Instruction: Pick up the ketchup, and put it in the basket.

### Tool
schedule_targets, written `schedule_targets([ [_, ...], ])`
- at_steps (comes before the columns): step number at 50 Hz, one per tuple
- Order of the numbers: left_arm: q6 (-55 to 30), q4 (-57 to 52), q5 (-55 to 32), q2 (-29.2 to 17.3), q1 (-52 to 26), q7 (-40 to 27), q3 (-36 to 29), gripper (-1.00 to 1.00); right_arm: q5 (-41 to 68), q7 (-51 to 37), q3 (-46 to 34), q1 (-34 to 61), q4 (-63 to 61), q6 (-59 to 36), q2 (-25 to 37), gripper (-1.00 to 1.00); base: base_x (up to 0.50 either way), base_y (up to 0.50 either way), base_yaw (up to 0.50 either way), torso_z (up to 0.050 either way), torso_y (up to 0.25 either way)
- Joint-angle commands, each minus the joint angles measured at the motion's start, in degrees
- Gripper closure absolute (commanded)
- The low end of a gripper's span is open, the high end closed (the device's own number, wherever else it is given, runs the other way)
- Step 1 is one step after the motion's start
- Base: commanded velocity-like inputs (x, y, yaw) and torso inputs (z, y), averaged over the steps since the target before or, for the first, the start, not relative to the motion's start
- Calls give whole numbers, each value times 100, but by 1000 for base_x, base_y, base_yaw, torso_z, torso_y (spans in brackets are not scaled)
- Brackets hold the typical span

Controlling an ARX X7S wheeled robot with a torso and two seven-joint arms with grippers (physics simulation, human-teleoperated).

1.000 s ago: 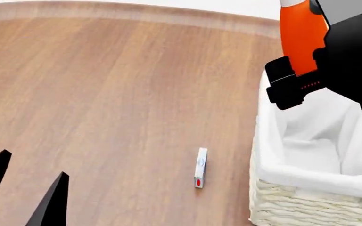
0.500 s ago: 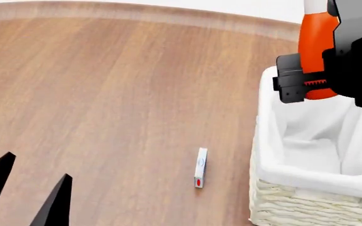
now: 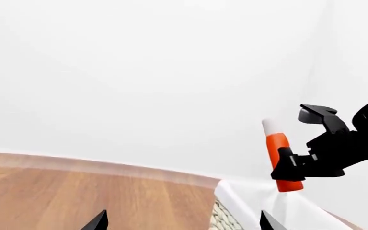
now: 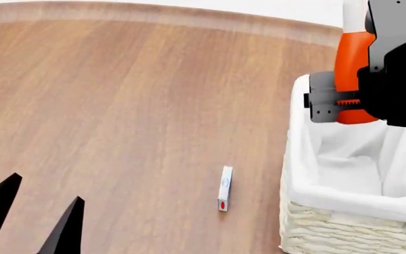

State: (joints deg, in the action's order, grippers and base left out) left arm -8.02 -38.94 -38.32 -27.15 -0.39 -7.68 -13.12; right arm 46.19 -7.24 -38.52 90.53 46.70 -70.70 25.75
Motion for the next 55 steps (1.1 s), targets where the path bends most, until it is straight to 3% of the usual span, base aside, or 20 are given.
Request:
schedule_targets([
  [1,316,532,315,142,-125,197,-16,-100,-384,343,76,69,813,540,-242,100,0,0,0,0,0],
  [35,223,509,316,99,-150,88,-98,-100,-619,113,435,215,2734,1698,-677,100,0,0,0,0,0],
  [55,302,680,360,119,-170,152,-153,-100,-1079,298,806,10,2813,1772,-709,100,0,0,0,0,1],
])
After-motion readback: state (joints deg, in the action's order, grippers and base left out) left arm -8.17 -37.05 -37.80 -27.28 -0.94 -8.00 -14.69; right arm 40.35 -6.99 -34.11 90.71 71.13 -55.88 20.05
